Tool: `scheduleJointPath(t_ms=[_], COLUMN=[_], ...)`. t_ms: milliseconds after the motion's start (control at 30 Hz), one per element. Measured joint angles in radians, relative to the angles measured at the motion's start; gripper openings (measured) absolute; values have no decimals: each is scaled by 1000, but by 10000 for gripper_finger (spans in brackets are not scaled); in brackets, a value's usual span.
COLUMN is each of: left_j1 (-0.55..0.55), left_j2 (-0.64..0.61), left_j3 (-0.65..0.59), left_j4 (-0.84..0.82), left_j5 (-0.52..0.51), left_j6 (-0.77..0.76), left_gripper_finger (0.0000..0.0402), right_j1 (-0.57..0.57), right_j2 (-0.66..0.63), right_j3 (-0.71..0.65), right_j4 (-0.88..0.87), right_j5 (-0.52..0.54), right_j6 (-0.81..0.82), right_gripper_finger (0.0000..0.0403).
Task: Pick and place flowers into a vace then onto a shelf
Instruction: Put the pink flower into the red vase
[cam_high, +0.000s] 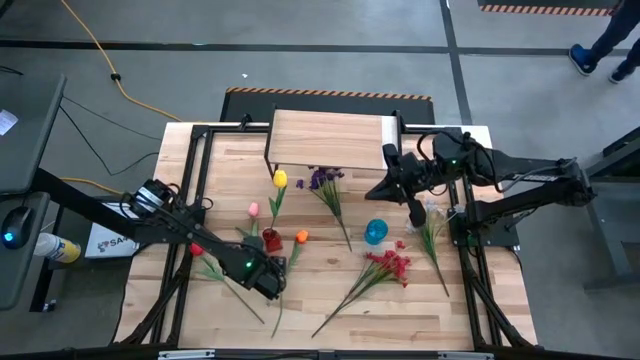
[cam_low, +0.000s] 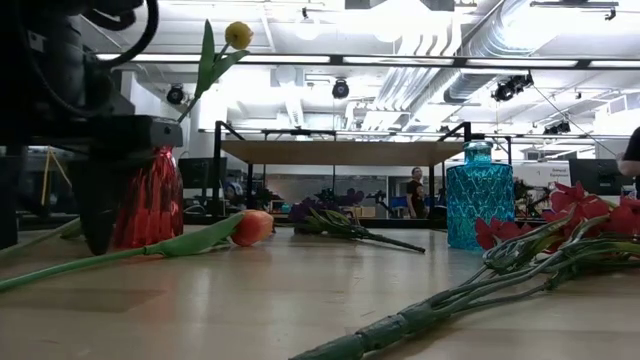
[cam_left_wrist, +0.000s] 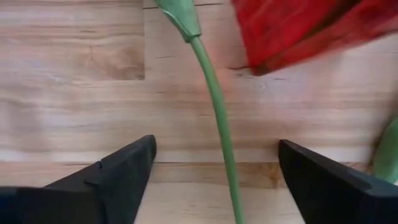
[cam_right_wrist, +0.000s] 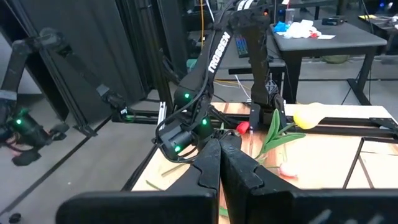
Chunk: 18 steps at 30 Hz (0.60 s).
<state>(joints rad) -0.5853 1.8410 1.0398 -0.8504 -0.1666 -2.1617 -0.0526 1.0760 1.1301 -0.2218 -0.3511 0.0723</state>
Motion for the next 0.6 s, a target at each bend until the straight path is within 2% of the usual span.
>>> scheduleJointPath(t_ms=[167, 600], left_j1=[18, 22], left_j2=[7, 7], left_j3=[28, 28], left_j4=[-43, -90], left_j5=[23, 77], left_j6=[-35, -122], left_gripper_finger=[281, 31], right_j1=[3, 3], right_j2=[0, 0], right_j3=[0, 0], right_j4=[-12, -27], right_j5=[0, 0], right_j6=[-2, -10], right_gripper_finger=[0, 0])
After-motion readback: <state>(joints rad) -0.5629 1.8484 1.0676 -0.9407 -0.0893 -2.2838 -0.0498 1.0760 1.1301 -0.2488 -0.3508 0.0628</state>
